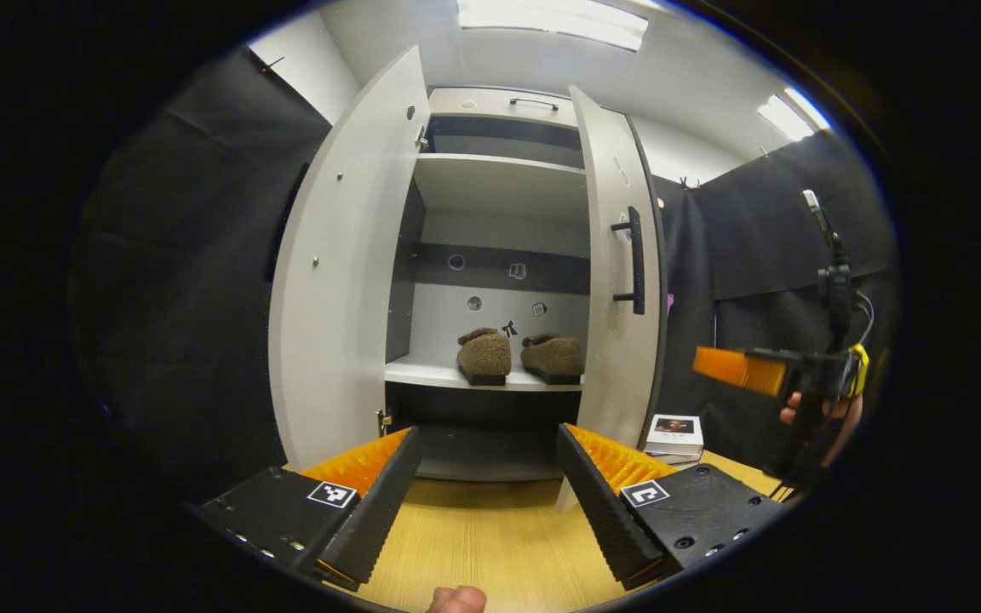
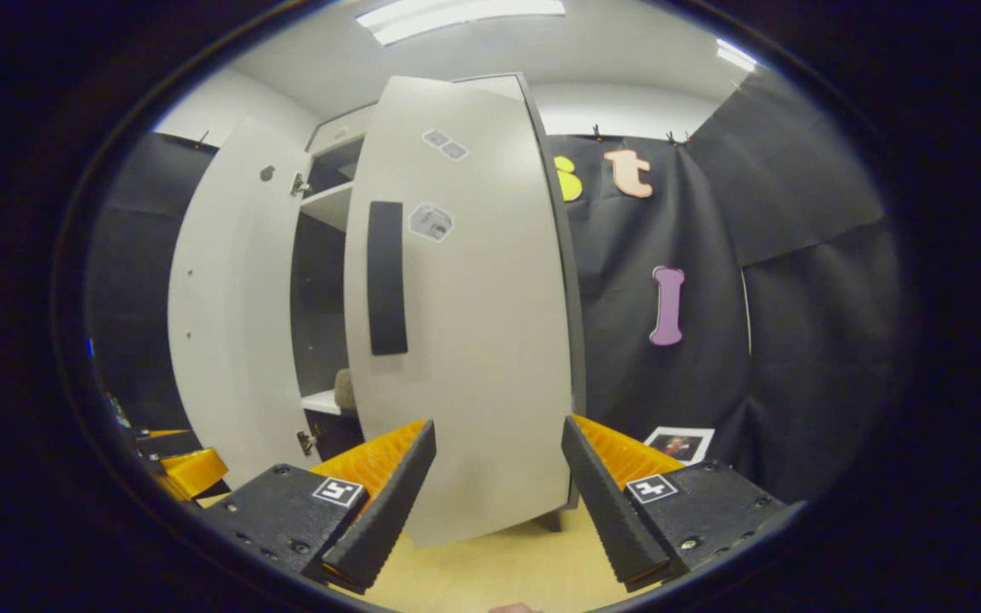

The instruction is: Grab one shoe with the right hand and put it into the shoe cabinet, grab the other shoe with the left hand and put it into the shoe cabinet; then close the right door with the right hand and the left door with the left hand.

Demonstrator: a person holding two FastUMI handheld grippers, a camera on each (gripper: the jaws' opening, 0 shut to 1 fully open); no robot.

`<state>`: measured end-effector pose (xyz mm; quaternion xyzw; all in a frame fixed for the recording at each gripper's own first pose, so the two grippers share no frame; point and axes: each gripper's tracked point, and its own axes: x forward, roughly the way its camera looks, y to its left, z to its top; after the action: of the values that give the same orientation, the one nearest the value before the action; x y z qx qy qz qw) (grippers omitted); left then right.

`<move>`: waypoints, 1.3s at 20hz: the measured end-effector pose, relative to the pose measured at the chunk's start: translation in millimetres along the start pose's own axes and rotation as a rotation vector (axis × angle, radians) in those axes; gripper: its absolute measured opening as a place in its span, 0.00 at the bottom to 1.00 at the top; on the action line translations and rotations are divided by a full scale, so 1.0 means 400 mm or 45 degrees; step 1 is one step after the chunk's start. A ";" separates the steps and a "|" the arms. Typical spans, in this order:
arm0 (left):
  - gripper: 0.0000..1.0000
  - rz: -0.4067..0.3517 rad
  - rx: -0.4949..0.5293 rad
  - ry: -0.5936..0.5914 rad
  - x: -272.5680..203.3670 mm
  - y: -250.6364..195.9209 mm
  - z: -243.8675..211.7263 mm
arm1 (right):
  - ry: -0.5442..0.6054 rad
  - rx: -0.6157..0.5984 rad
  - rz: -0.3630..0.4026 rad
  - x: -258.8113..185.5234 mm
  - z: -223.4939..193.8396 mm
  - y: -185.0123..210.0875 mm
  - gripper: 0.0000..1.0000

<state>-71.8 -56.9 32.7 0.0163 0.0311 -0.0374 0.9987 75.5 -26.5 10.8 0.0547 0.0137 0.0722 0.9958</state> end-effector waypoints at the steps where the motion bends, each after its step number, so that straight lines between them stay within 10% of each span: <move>1: 0.97 -0.007 -0.006 -0.001 -0.001 -0.006 -0.001 | 0.007 0.012 -0.016 -0.022 -0.027 0.002 0.95; 13: 0.97 -0.023 -0.035 -0.056 -0.030 -0.013 0.057 | 0.140 -0.031 -0.129 -0.151 -0.221 0.014 0.98; 26: 0.99 0.565 0.067 -0.516 -0.121 0.444 0.483 | 0.109 -0.118 -0.121 -0.147 -0.212 0.037 0.97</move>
<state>-94.8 117.1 233.7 0.0408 -0.1740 0.1783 0.9676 12.1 -11.4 -70.6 0.0048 0.0557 0.0276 0.9981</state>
